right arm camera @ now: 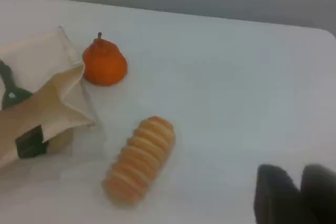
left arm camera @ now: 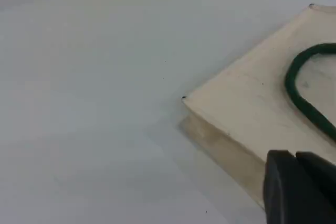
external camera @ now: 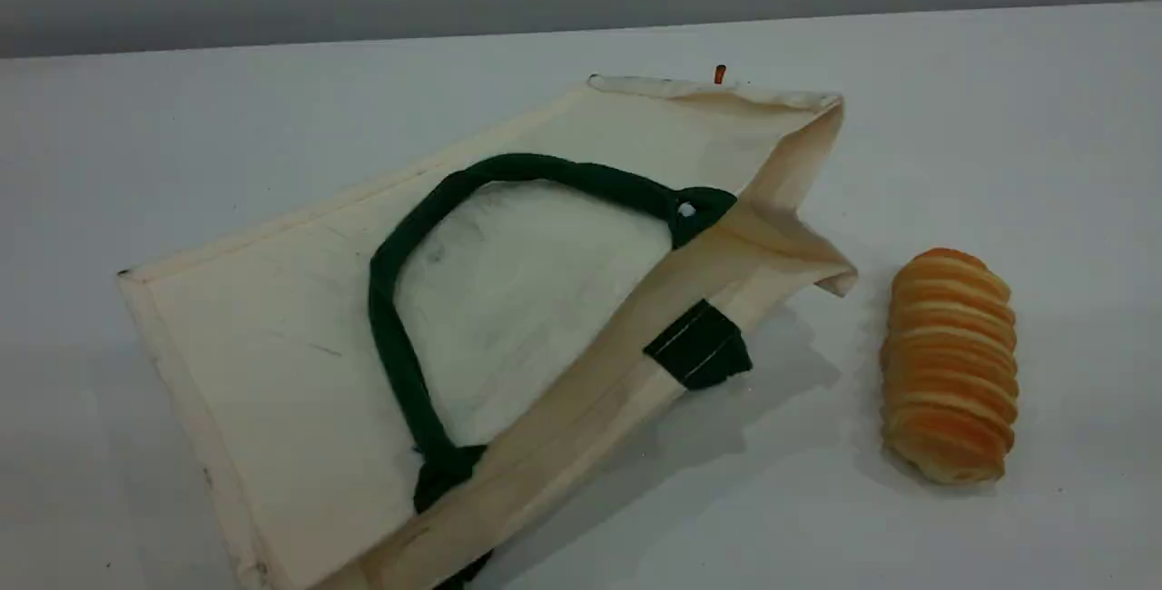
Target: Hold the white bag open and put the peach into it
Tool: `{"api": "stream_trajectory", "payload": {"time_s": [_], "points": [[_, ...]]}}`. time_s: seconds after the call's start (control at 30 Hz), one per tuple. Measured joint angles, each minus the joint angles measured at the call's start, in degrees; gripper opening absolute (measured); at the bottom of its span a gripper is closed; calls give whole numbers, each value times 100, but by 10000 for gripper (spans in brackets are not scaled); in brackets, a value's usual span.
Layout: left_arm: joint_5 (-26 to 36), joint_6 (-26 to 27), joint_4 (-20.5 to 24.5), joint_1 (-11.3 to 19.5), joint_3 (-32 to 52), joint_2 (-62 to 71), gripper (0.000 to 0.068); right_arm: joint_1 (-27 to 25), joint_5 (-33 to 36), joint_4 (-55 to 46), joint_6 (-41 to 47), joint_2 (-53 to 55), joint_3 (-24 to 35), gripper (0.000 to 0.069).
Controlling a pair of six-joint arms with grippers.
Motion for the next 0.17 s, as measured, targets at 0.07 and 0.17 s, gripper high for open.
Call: {"api": "stream_trajectory", "payload": {"time_s": [0.07,0.17], "points": [[0,0,0,0,0,0,72,0,0,0,0,0,0,106],[0,0,0,0,0,0,72,0,0,0,6,0,0,111]]}}
